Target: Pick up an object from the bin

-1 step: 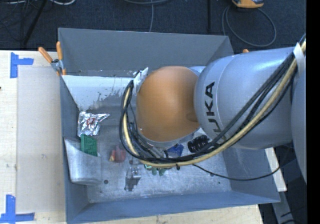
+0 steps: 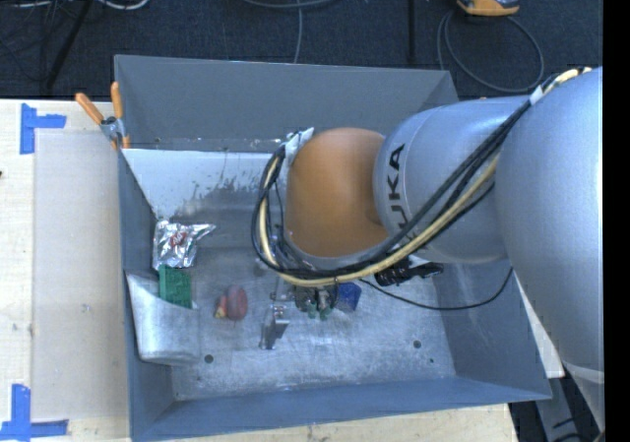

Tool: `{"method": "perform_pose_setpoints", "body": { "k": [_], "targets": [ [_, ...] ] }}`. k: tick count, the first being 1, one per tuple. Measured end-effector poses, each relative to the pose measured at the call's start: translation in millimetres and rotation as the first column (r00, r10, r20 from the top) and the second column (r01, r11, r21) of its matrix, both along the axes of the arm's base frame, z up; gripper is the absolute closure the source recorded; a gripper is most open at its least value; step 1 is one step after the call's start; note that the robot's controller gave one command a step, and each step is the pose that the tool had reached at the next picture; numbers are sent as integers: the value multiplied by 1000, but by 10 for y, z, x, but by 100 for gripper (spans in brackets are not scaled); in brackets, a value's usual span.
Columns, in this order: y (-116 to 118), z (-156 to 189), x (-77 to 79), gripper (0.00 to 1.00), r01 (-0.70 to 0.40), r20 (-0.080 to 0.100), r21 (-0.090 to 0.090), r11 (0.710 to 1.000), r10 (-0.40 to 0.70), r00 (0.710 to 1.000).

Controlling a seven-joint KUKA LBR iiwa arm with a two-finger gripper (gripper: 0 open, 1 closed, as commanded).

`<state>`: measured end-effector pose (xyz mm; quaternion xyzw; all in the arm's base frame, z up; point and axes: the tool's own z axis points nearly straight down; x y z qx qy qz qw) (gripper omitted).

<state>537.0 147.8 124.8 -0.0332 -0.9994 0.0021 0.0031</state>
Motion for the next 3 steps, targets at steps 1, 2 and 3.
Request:
{"method": "perform_pose_setpoints", "body": {
  "k": [1,2,3],
  "targets": [
    [387,-517,544,0,-248,7,4,969,248,969],
    [391,-495,556,100,-244,11,6,970,244,970],
    [430,982,595,100,-233,16,5,972,233,972]
  ]
}}
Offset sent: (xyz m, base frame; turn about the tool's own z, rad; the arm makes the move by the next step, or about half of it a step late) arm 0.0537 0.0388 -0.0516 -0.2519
